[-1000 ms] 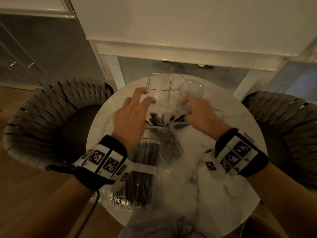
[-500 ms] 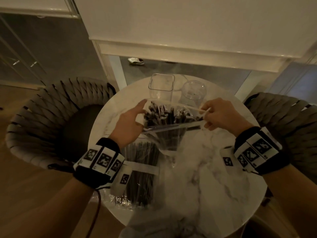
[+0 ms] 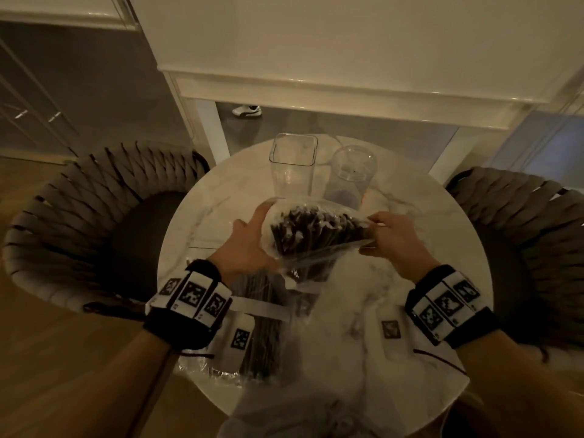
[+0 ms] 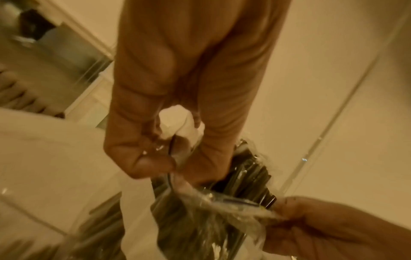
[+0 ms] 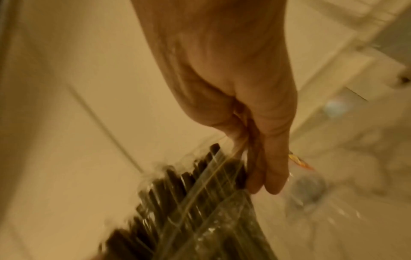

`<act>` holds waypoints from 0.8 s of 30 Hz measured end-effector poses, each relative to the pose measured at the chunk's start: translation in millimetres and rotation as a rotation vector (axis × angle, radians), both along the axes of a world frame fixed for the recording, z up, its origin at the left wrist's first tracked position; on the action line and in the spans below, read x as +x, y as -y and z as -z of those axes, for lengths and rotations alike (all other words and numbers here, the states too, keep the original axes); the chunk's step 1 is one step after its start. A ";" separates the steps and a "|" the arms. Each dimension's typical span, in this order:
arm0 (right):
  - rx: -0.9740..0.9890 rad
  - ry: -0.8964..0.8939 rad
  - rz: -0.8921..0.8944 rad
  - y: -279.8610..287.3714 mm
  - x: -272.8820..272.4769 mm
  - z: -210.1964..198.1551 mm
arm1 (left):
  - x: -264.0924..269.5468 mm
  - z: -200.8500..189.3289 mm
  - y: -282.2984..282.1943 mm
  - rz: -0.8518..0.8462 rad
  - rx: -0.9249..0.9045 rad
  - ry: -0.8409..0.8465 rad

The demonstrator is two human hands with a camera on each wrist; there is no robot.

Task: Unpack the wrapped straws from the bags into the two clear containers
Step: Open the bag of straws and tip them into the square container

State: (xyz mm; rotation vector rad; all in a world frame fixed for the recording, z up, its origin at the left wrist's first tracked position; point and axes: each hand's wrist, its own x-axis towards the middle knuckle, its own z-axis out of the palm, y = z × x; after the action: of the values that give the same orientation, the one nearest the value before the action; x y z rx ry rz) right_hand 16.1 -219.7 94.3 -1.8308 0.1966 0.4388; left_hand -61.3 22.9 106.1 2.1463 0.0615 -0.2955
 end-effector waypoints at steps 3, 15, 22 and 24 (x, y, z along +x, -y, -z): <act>0.348 -0.170 0.121 -9.1 -0.5 13.7 | 1.0 12.6 -5.4 0.030 -0.204 -0.116; 0.293 -0.175 -0.099 -11.4 3.3 21.6 | 15.2 23.9 2.0 -0.044 -0.295 -0.112; 0.127 0.119 -0.148 -16.2 19.2 -4.7 | 24.8 33.0 3.8 0.053 -0.272 0.099; 0.012 -0.089 0.009 -15.4 27.9 7.3 | 27.6 41.9 -1.4 0.024 -0.184 0.087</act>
State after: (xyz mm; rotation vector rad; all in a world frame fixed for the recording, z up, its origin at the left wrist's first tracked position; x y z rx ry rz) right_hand 44.0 -204.3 86.9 -1.7991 0.2624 0.5139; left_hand -33.7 24.3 64.3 1.9751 -0.0400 -0.2130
